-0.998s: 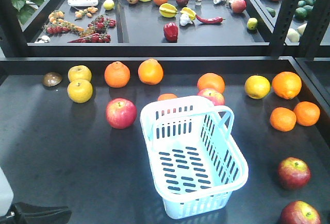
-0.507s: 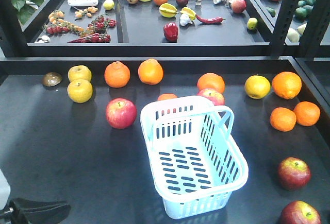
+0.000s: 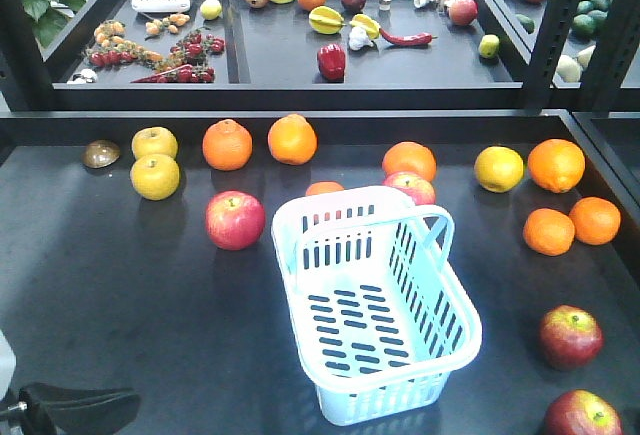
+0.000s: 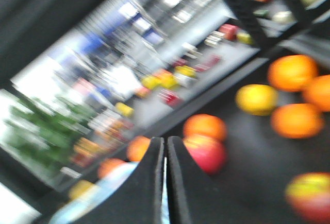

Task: Pick three apples into basket with both arms
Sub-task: 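Reach the right gripper to the red apple nearest it and grasp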

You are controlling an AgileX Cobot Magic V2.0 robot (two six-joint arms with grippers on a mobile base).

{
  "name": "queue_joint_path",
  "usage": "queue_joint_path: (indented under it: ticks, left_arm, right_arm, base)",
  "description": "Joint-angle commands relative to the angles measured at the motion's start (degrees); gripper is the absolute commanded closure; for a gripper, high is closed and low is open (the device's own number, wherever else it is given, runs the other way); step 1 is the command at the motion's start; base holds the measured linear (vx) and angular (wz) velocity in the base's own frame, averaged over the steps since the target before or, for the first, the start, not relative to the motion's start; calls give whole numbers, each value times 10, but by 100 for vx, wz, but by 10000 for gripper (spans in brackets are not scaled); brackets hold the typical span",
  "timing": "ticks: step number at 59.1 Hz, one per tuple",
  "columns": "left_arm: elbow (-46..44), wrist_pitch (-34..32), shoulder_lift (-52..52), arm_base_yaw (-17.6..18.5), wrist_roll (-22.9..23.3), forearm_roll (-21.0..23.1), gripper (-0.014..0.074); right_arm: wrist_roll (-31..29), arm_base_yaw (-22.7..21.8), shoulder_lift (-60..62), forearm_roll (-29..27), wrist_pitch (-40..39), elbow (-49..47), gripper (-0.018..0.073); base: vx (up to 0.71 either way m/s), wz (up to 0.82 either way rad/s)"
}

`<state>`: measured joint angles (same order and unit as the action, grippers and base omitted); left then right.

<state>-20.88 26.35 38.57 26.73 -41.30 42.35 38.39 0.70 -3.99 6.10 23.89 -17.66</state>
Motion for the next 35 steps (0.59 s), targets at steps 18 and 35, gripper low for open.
queue_joint_path:
  ticks: [18,35]
  left_arm:
    - [-15,-43,-2,3,4,19,602]
    - [-15,-42,-2,3,4,19,603]
  right_arm:
    - [-234,-2,-189,52,113,-187,564]
    - [-263,-2,-396,59,246,-286,374]
  base:
    - [0,0]
    - [0,0]
